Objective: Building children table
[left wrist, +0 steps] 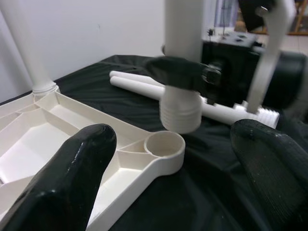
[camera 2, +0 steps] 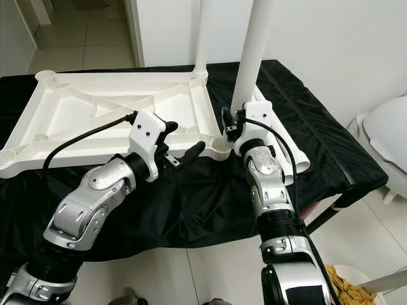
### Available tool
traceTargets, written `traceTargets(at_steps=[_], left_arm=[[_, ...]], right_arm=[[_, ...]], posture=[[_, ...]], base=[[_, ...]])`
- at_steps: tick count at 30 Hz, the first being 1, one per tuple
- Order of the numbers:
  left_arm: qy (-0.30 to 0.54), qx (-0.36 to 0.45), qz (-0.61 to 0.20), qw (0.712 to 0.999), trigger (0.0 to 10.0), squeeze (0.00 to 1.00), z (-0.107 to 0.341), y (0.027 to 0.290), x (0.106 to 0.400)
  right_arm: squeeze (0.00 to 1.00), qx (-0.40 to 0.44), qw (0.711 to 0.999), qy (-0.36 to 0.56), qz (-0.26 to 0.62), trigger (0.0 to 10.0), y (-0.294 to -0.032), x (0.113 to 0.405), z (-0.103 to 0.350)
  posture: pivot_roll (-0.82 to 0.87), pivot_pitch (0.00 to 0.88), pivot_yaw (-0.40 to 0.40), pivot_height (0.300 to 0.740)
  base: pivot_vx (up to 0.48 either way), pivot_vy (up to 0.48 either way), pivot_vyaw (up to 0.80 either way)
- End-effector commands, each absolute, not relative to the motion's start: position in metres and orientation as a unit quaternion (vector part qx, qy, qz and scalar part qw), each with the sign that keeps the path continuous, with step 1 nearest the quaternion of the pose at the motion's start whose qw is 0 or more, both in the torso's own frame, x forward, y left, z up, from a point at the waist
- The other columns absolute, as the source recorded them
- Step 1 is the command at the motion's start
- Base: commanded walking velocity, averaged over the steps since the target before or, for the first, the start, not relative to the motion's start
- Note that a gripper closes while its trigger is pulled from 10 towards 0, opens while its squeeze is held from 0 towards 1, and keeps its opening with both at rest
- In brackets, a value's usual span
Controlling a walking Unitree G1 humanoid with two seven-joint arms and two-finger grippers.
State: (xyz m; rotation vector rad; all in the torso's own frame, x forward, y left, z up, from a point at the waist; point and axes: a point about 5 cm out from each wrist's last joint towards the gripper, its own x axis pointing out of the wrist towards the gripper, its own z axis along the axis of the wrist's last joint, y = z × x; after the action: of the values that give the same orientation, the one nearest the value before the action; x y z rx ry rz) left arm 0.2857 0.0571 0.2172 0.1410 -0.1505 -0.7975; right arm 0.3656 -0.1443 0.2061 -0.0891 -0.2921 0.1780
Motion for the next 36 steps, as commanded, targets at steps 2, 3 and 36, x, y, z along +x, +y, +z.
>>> traceTargets(at_steps=[2,3,36], left_arm=[[-0.059,0.080,-0.406,0.909,10.0,0.00,0.214,0.053,0.281],[-0.049,0.079,-0.411,0.907,10.0,0.00,0.212,0.053,0.280],[0.004,0.056,-0.441,0.896,10.0,0.00,0.215,0.047,0.268]], right_arm=[[0.00,-0.051,0.982,-0.154,0.092,10.0,-0.144,0.368,0.210],[0.00,-0.052,0.982,-0.153,0.094,10.0,-0.143,0.369,0.209],[0.00,0.017,0.984,-0.147,0.099,10.0,-0.141,0.383,0.198]], posture=[[-0.04,0.024,-0.016,0.740],[-0.04,0.025,-0.016,0.740],[-0.02,0.063,-0.005,0.740]], base=[[0.000,0.000,0.00],[0.000,0.000,0.00],[0.000,0.000,0.00]])
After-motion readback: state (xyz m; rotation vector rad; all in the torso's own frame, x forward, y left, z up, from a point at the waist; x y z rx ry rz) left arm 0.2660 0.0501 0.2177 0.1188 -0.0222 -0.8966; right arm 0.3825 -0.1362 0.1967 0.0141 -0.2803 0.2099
